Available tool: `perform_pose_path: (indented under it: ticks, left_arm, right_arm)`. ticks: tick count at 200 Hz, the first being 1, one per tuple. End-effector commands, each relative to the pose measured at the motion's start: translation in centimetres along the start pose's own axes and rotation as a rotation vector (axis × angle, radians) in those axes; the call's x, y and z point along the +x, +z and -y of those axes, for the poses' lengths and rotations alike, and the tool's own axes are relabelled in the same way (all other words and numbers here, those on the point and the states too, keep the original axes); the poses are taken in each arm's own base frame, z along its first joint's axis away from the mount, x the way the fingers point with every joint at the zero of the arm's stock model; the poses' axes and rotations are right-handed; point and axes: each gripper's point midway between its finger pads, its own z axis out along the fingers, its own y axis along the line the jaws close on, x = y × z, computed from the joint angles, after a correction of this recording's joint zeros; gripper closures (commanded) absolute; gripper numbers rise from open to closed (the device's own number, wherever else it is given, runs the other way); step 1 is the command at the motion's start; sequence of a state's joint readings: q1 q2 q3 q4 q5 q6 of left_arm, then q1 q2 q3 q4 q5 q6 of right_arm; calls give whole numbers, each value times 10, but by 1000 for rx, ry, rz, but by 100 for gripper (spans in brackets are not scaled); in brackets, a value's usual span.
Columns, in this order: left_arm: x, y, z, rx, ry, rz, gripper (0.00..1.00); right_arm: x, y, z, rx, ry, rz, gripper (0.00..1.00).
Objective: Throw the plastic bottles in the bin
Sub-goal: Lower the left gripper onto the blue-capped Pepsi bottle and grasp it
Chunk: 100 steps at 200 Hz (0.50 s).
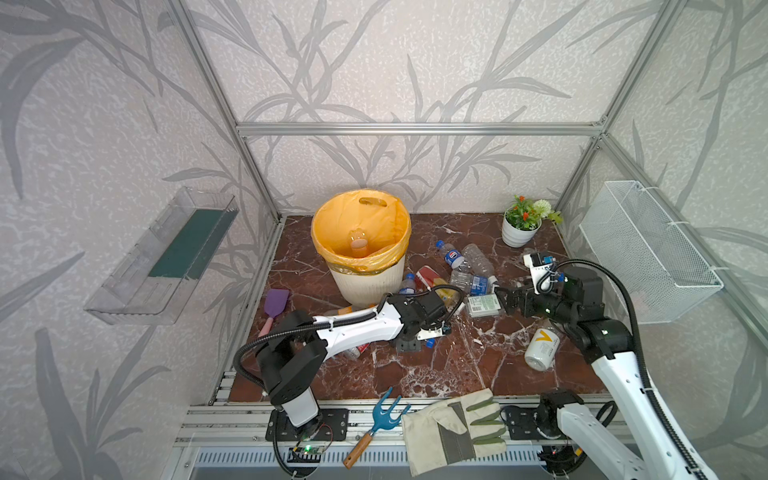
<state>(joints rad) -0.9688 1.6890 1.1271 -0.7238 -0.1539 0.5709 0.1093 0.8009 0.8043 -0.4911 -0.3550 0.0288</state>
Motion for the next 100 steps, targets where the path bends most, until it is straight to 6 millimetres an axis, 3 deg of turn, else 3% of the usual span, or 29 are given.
perform_pose_path:
  ticks: [1, 100]
  left_arm:
    - [1, 3, 4, 36, 43, -7, 38]
    - [-6, 22, 17, 117, 16, -10, 42]
  right_arm:
    - [-4, -4, 2, 16, -11, 29, 1]
    - [-2, -3, 4, 23, -7, 23, 1]
